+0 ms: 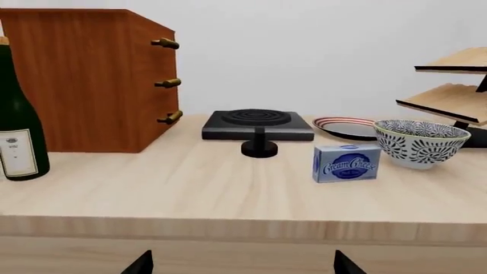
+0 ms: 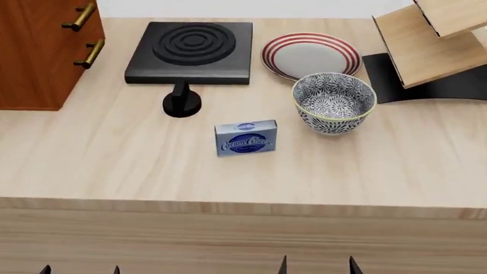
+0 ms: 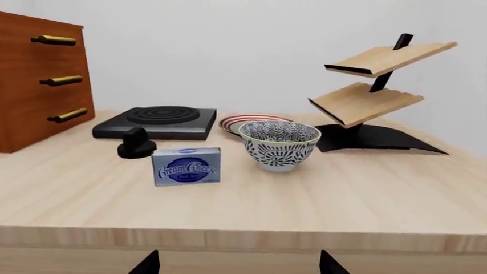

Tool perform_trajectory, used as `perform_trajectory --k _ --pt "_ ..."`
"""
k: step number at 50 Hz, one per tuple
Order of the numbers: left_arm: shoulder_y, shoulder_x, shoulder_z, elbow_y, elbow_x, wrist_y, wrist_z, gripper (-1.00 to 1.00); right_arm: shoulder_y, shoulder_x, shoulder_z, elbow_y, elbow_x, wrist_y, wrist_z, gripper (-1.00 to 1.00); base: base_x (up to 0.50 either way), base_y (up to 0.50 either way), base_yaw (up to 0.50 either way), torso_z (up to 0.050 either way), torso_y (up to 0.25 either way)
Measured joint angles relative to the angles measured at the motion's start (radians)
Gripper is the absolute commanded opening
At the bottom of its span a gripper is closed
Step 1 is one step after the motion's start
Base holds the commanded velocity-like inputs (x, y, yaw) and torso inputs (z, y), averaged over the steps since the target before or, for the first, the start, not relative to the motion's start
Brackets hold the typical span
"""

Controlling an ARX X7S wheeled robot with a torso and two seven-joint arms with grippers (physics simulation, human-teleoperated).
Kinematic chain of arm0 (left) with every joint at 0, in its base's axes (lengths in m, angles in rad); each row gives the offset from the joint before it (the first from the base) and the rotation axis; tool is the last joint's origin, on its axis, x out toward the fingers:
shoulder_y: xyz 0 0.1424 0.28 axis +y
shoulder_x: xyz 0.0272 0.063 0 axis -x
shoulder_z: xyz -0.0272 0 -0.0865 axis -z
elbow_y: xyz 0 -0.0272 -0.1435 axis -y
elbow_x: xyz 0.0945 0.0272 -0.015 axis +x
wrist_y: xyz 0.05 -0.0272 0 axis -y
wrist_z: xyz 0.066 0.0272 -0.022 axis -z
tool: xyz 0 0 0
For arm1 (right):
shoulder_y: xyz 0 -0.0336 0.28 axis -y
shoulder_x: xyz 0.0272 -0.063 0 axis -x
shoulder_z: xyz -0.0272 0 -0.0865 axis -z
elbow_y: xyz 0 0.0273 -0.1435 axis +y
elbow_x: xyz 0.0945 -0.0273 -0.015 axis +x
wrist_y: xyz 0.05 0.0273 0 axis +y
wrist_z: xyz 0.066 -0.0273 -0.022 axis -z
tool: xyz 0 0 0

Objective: Pick up the cream cheese and put it in the bowl.

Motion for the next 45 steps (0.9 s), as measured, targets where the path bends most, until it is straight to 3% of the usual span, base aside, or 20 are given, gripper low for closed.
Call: perform_trajectory --k 16,45 --pt "0.005 -0.014 0.018 0.012 -0.01 0.001 -0.017 1.0 -0.001 0.01 -0.008 0.0 0.023 -0.007 0.017 1.0 0.02 -0.01 0.0 0.0 0.0" --pt "0.004 -0.034 0.046 0.015 -0.021 0.01 -0.039 1.0 0.006 0.028 -0.025 0.022 0.054 -0.032 0.035 1.0 0.25 -0.15 0.0 0.0 0.0"
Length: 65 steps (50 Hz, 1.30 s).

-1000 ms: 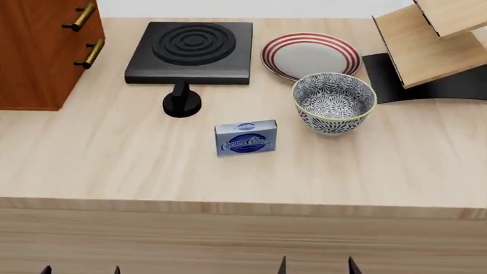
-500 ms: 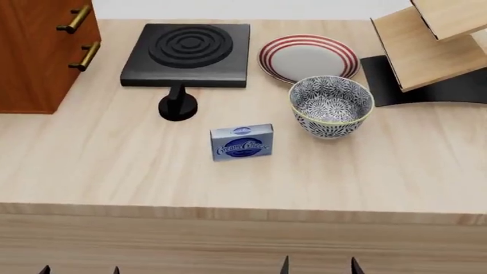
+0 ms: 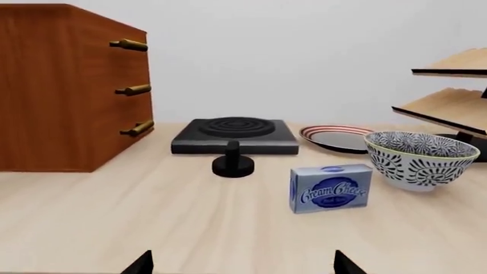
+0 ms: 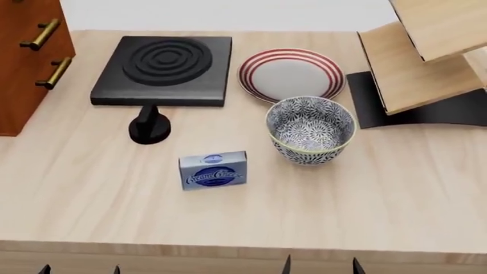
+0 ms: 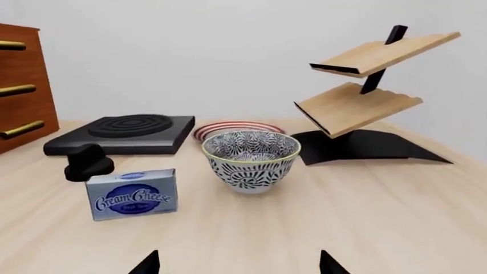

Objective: Pick up the cream cheese and put it in the bowl.

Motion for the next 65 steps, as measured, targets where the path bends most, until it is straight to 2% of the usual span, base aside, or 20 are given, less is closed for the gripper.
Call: perform_trajectory --k 25,65 --pt "-0.002 -0.013 0.018 0.003 -0.01 0.002 -0.019 1.0 0.0 0.015 -0.011 0.006 0.019 -0.008 0.018 1.0 0.18 -0.15 0.0 0.0 0.0" --pt "0.003 -0.035 0.045 0.034 -0.014 -0.012 -0.052 1.0 -0.001 0.037 -0.03 0.0 0.042 -0.008 0.042 1.0 0.08 0.0 0.0 0.0 0.0"
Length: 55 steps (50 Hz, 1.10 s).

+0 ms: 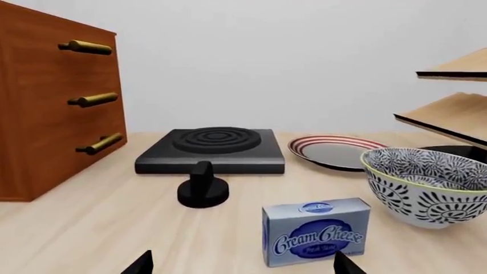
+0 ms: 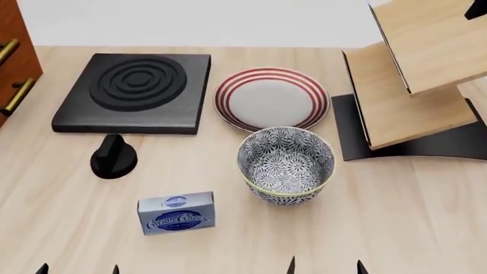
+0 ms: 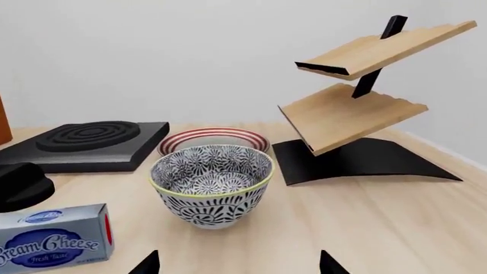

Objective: Pick up the cream cheese and put it in the bowl.

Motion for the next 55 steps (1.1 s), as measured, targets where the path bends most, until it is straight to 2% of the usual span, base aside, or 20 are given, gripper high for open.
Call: perform_trajectory --k 25,55 --pt "-0.001 -0.012 0.012 0.0 -0.011 0.004 -0.012 1.0 0.0 0.008 -0.009 0.01 0.017 -0.014 0.009 1.0 0.07 -0.03 0.0 0.0 0.0" --pt "0.0 -0.026 0.026 0.02 -0.016 -0.005 -0.031 1.0 0.0 0.023 -0.019 0.013 0.028 -0.024 0.023 1.0 0.05 -0.21 0.0 0.0 0.0"
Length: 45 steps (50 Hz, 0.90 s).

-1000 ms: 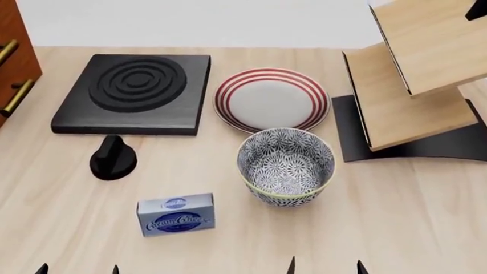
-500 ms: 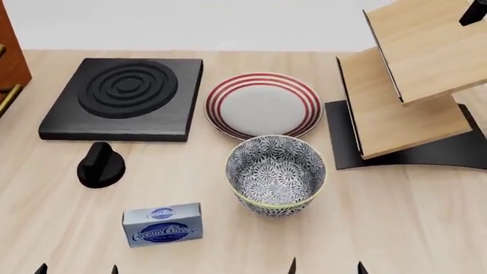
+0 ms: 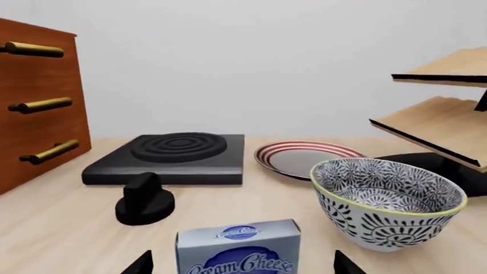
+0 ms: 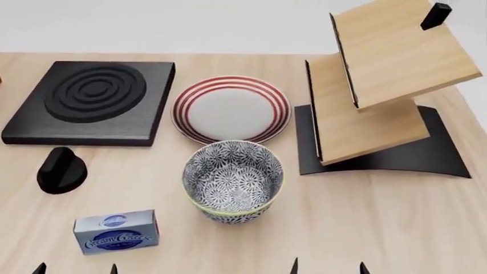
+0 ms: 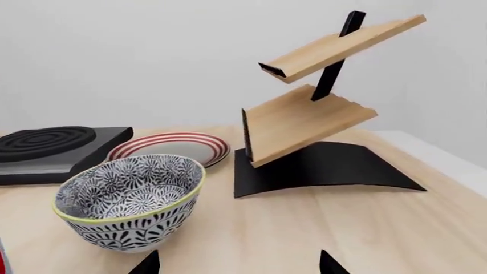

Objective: Pick up the cream cheese and put it in the bowl.

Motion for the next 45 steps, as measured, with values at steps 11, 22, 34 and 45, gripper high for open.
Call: perform_trajectory --k 11,22,34,45 --pt "0.0 -0.003 0.004 -0.003 -0.006 0.008 -0.003 1.0 0.001 0.004 -0.004 0.006 0.006 -0.005 0.003 1.0 0.04 -0.21 0.0 0.0 0.0" --pt "0.0 -0.006 0.01 -0.007 -0.009 0.015 -0.007 1.0 0.001 0.008 -0.01 0.006 0.008 -0.006 0.007 1.0 0.11 -0.09 0.0 0.0 0.0" --pt "-0.001 -0.011 0.015 -0.008 -0.012 0.017 -0.015 1.0 0.003 0.011 -0.015 0.008 0.011 -0.008 0.012 1.0 0.15 0.0 0.0 0.0 0.0" --pt "-0.002 -0.016 0.02 -0.003 -0.014 0.014 -0.022 1.0 0.005 0.016 -0.022 0.006 0.01 -0.003 0.019 1.0 0.16 0.01 0.0 0.0 0.0"
